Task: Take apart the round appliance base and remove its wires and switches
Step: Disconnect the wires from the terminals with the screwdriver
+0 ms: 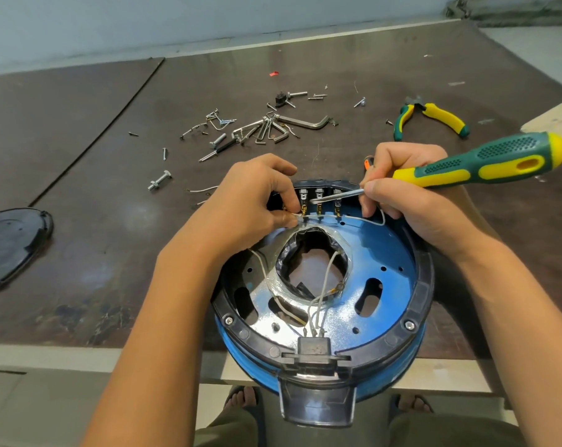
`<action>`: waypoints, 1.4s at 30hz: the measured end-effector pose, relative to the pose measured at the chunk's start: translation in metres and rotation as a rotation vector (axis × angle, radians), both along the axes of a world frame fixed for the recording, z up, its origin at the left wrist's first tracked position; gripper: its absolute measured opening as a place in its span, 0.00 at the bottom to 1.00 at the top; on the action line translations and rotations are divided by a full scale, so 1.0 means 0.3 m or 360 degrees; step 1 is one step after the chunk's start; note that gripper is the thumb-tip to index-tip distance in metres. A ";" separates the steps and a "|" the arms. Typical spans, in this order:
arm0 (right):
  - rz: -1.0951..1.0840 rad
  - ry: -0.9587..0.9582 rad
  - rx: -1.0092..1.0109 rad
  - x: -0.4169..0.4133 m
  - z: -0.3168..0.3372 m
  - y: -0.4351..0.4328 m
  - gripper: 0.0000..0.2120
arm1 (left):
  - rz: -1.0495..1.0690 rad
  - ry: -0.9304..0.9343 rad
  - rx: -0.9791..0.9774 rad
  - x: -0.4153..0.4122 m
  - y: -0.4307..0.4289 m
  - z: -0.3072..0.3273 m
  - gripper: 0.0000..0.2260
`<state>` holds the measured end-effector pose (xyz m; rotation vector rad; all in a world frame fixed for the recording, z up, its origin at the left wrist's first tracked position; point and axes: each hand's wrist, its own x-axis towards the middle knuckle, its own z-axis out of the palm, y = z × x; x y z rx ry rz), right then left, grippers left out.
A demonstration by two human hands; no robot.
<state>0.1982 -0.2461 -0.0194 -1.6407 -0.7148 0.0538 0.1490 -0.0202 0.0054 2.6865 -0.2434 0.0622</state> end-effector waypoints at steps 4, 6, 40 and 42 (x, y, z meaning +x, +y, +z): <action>-0.0068 -0.0115 -0.0171 -0.004 0.010 -0.005 0.09 | 0.0084 -0.0114 -0.0039 -0.007 -0.001 0.000 0.13; -0.0059 -0.0181 -0.0211 -0.003 0.019 -0.004 0.10 | 0.0128 -0.0160 -0.0055 -0.009 -0.005 0.002 0.18; -0.0041 -0.0103 -0.0322 -0.037 0.064 0.064 0.06 | 0.0224 -0.0070 -0.0007 -0.014 0.027 -0.013 0.03; -0.0079 -0.0045 -0.0341 -0.041 0.068 0.072 0.06 | 0.0220 -0.0073 -0.0011 -0.014 0.025 -0.012 0.03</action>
